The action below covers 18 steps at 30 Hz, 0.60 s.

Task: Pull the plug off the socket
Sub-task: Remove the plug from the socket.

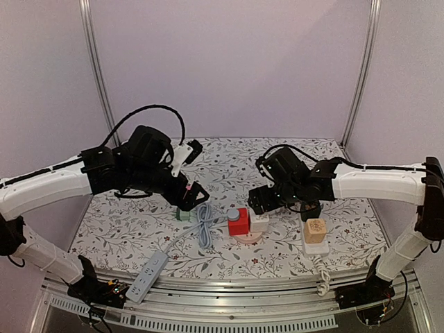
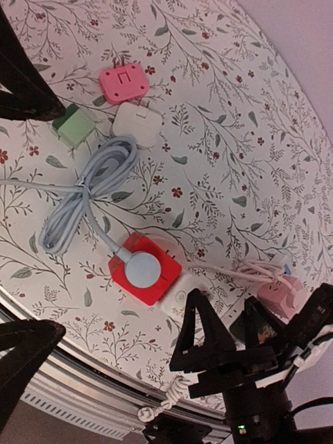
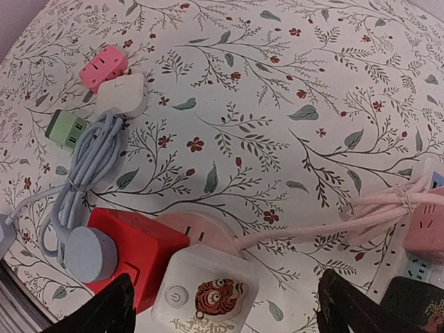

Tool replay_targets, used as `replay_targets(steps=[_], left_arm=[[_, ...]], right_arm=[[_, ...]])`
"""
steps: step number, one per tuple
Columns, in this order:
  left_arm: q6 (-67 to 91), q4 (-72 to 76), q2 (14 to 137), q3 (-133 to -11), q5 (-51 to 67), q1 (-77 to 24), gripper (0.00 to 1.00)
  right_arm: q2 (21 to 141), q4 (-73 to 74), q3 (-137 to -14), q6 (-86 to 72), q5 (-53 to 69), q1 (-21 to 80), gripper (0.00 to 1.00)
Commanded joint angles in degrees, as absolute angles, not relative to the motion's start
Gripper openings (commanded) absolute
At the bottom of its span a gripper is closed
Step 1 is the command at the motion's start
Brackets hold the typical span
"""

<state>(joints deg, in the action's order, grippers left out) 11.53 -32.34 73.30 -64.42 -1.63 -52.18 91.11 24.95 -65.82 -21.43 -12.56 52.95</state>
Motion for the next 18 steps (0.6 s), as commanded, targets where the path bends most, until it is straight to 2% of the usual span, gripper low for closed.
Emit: replay_targets(steps=[1, 11, 18], left_arm=[[12.39, -29.78, 82.20, -70.33, 2.48, -54.56, 0.97], [8.82, -38.18, 95.67, -84.36, 10.48, -54.53, 0.97], [6.54, -38.41, 95.61, -83.68, 9.95, -54.41, 0.97]], right_arm=[[87.19, 29.99, -63.73, -29.48, -18.21, 53.00, 0.89], [88.28, 34.36, -63.53, -39.52, -20.62, 56.45, 0.85], [92.87, 34.63, -66.68, -42.68, -18.99, 57.79, 0.83]])
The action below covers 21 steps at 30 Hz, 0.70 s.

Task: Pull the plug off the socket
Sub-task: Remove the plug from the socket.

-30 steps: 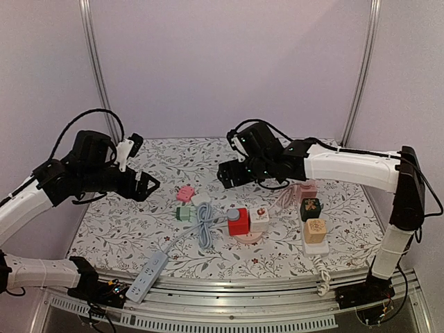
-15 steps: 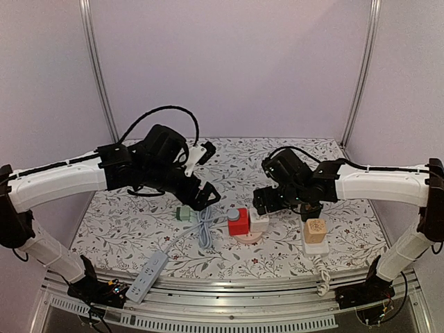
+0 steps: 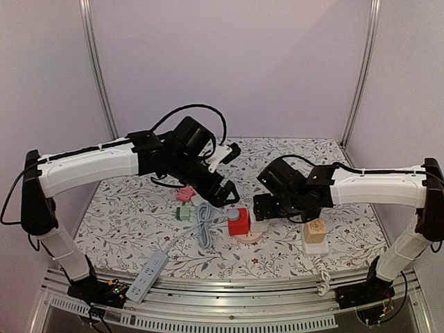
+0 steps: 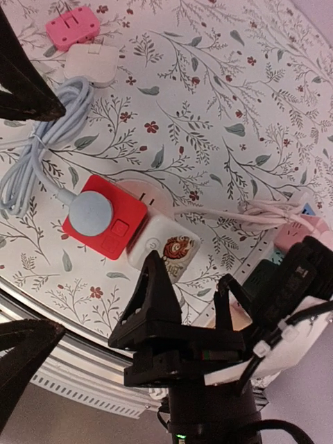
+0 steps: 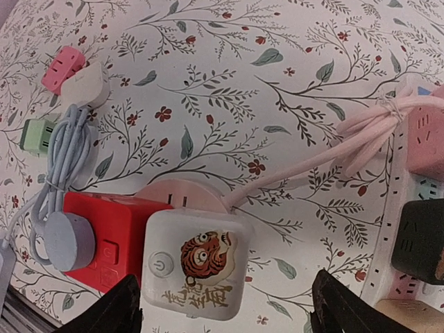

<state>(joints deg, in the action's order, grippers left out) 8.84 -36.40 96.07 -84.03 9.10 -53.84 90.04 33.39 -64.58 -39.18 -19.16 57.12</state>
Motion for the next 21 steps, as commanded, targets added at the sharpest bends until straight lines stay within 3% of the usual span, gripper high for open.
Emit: replay_targets(steps=[1, 21], left_arm=[[6.29, -38.17, 95.12, -82.96, 9.56, -54.29, 0.97], [7.81, -33.20, 91.74, -76.36, 9.28, -53.53, 0.97]], right_arm=[[93.27, 34.66, -67.09, -43.06, -18.91, 57.83, 0.83], [100.39, 40.98, -72.20, -46.65, -23.29, 60.08, 0.74]])
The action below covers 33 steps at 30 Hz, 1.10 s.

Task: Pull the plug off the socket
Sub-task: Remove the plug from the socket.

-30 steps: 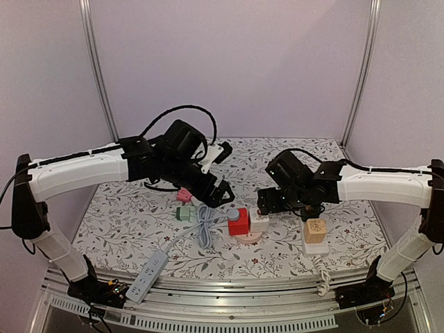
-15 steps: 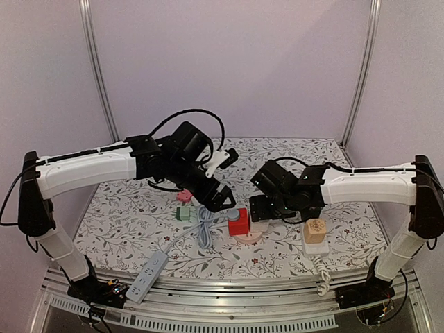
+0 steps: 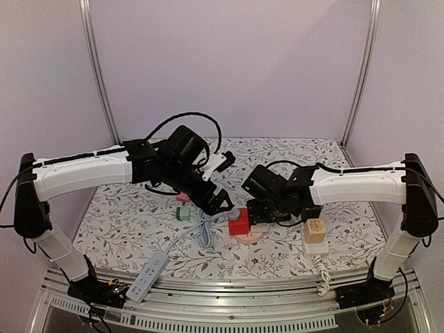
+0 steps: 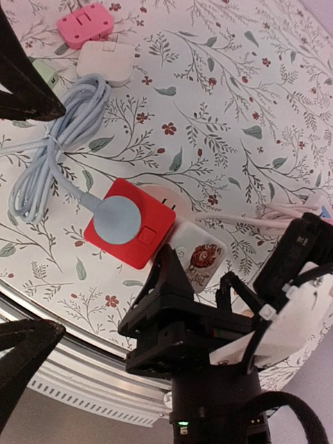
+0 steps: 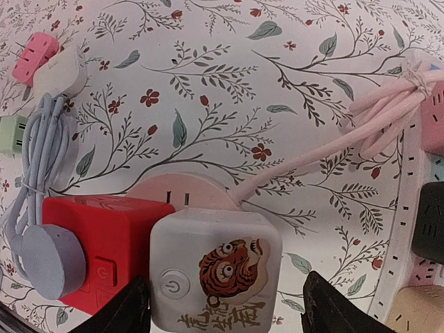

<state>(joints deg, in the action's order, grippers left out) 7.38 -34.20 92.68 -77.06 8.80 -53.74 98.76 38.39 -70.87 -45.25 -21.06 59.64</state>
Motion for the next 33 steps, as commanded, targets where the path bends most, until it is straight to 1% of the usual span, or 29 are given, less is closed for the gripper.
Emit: replay_targets(steps=[1, 9, 10, 13, 15, 17, 19, 23, 28, 30, 33], left_arm=[[7.90, -33.21, 91.90, -76.37, 9.42, -53.53, 0.97], [8.29, -33.18, 92.77, -76.42, 9.97, -53.53, 0.97], [8.24, -33.07, 92.93, -76.38, 10.20, -53.53, 0.95], [7.75, -33.12, 93.68, -76.38, 11.68, -53.53, 0.82], [7.82, -33.21, 94.54, -76.38, 11.78, -53.53, 0.79], [7.86, -33.24, 95.39, -76.39, 11.98, -53.53, 0.79], [8.07, -32.94, 96.20, -76.31, 12.56, -53.53, 0.79], [8.34, -32.32, 98.17, -76.28, 13.30, -53.38, 0.78], [7.73, -31.49, 100.85, -77.01, 12.81, -52.90, 0.74], [7.09, -31.91, 102.75, -78.49, 11.71, -52.28, 0.70], [7.81, -32.53, 104.96, -80.10, 13.61, -50.88, 0.63]], right_arm=[[100.62, 40.96, -72.35, -46.67, -23.21, 60.16, 0.74], [103.06, 40.16, -73.39, -46.46, -22.24, 60.49, 0.73], [103.22, 40.11, -73.39, -46.56, -22.22, 60.52, 0.73], [103.75, 39.98, -73.43, -46.80, -22.30, 60.55, 0.73], [103.83, 39.72, -73.35, -46.97, -22.49, 60.55, 0.69], [103.73, 38.61, -72.96, -46.87, -21.94, 60.53, 0.63], [103.60, 36.71, -72.38, -46.40, -20.69, 60.54, 0.60], [103.86, 34.10, -71.44, -45.60, -19.20, 60.47, 0.49], [103.38, 31.93, -70.38, -44.25, -18.48, 60.45, 0.46], [102.99, 31.12, -69.91, -43.39, -18.45, 60.46, 0.45], [102.79, 30.85, -70.00, -42.41, -18.61, 60.42, 0.44]])
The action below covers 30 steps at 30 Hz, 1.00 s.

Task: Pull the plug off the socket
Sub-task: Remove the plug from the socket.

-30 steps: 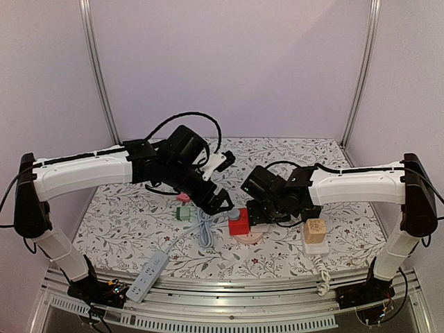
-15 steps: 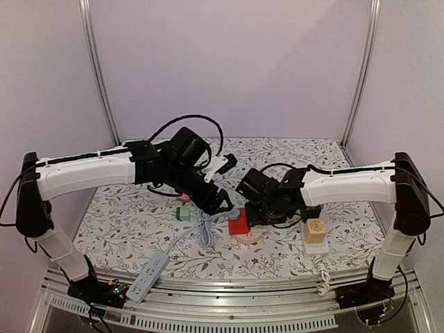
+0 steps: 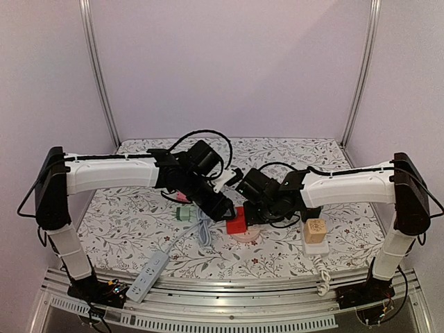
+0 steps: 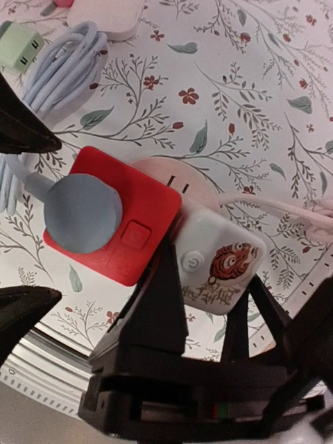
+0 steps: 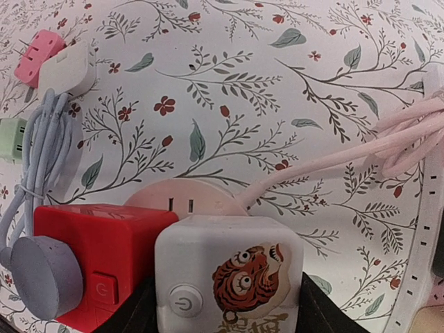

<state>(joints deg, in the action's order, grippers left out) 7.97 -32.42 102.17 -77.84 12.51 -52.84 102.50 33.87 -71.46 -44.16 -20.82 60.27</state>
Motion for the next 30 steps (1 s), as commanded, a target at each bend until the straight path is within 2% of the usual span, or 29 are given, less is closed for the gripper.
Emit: replay_targets(steps=[1, 14, 22, 30], left_arm=[[7.82, -32.50, 105.17, -80.15, 13.98, -50.73, 0.62], [7.40, -32.15, 107.75, -80.88, 13.48, -51.15, 0.69], [7.67, -32.32, 108.39, -81.43, 13.97, -51.37, 0.53], [7.60, -32.82, 108.78, -81.78, 14.30, -52.02, 0.42]], right_arm=[[102.82, 30.84, -70.04, -42.16, -18.67, 60.43, 0.44], [103.17, 30.63, -69.69, -41.63, -19.08, 60.38, 0.43], [103.96, 30.57, -69.78, -41.75, -18.89, 60.42, 0.41], [104.36, 30.58, -69.87, -41.53, -19.15, 60.48, 0.40]])
